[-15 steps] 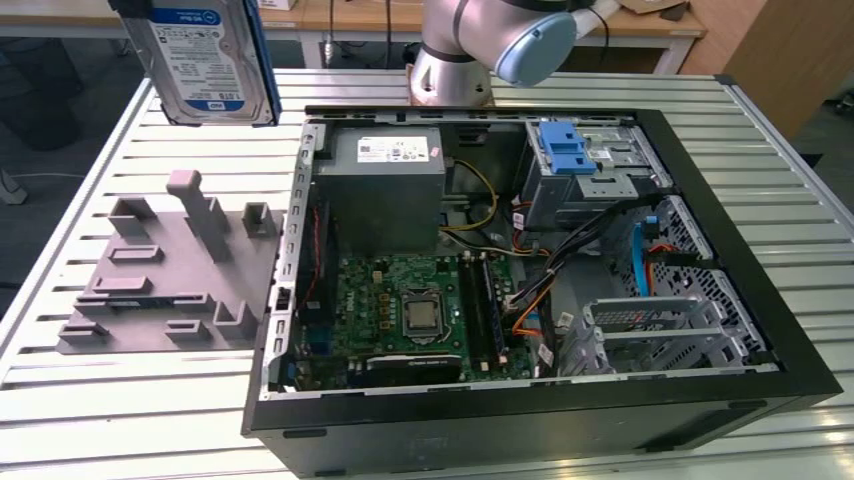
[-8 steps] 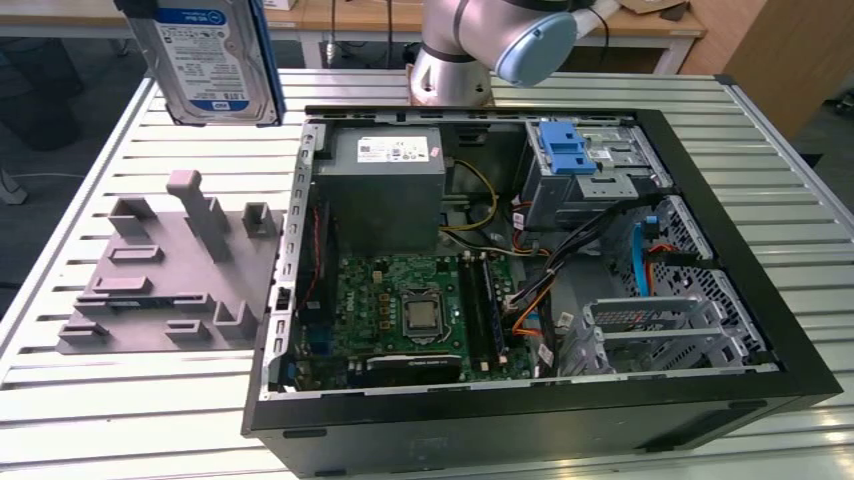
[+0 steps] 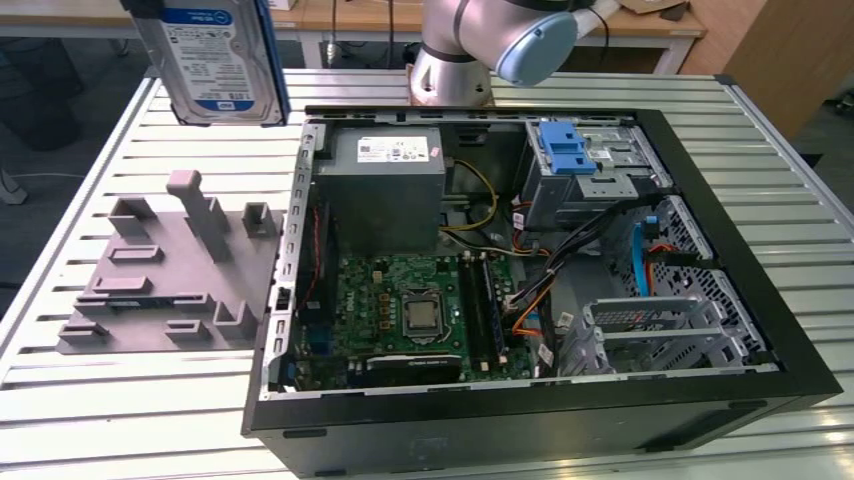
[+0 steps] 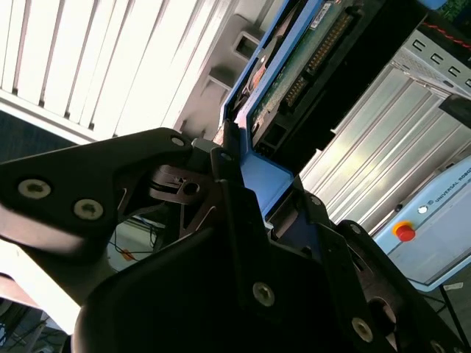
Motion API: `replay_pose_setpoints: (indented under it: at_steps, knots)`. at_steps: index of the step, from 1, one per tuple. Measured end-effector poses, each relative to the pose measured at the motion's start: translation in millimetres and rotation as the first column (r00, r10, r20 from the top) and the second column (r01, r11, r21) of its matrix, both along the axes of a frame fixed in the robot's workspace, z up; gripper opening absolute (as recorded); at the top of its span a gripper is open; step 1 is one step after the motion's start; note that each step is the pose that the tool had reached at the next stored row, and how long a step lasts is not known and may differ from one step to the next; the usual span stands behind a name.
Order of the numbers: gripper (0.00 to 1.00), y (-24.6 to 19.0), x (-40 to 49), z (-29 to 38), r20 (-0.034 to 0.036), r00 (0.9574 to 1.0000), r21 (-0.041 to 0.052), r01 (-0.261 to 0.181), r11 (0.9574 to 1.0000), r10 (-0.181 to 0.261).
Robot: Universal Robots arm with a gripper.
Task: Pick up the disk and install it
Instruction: 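Pick up the disk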
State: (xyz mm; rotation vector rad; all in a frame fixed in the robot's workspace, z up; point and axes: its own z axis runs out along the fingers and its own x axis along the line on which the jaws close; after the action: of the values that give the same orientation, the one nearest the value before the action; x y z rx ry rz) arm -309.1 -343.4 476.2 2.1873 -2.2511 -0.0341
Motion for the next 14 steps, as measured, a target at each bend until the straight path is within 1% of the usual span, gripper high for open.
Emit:
replay_pose_setpoints:
  at_steps: [14]
  knots:
    - [0.37,0.0,8.3,0.0,0.0000,1.0000,0.0000,0.000,1.0000,0.000]
